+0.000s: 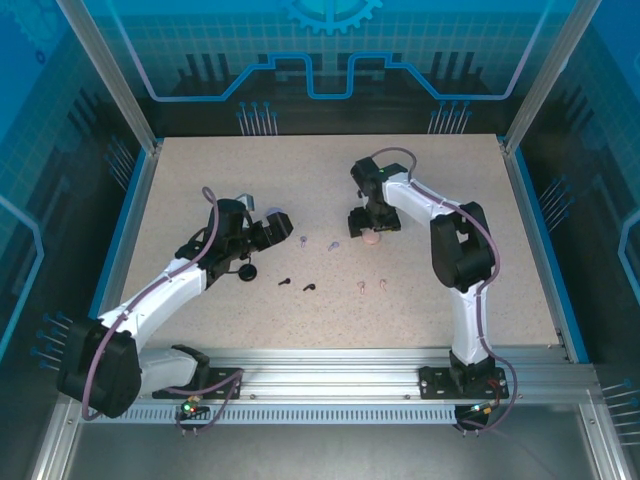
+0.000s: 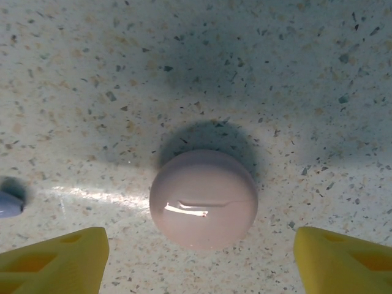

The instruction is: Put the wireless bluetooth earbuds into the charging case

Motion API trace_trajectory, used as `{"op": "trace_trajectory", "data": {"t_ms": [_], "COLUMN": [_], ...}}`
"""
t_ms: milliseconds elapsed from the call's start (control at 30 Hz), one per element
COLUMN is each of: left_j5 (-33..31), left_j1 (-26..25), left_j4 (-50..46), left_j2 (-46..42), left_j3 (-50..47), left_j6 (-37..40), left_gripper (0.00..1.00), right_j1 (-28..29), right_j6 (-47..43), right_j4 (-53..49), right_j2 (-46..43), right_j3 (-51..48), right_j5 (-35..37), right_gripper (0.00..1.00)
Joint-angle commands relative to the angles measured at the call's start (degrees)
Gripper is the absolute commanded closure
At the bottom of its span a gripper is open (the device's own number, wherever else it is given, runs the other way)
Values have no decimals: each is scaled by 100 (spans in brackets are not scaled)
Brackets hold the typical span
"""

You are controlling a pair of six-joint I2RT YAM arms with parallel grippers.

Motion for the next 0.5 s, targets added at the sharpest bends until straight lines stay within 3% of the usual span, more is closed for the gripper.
{"op": "trace_trajectory", "data": {"t_ms": [0, 467], "left_j5": [146, 216], "left_j1": [-50, -123], "left_j4": [22, -18], "left_j2": [45, 25], "left_j3": [72, 137], "left_j6": [-36, -34], "left_gripper": [1, 1], "right_j1": [41, 19], "right_j6": [83, -205], "right_j4": [-197, -56], "right_j2": [105, 421], "right_j3": [134, 243], "right_j5": [118, 67], "right_gripper": [21, 28]}}
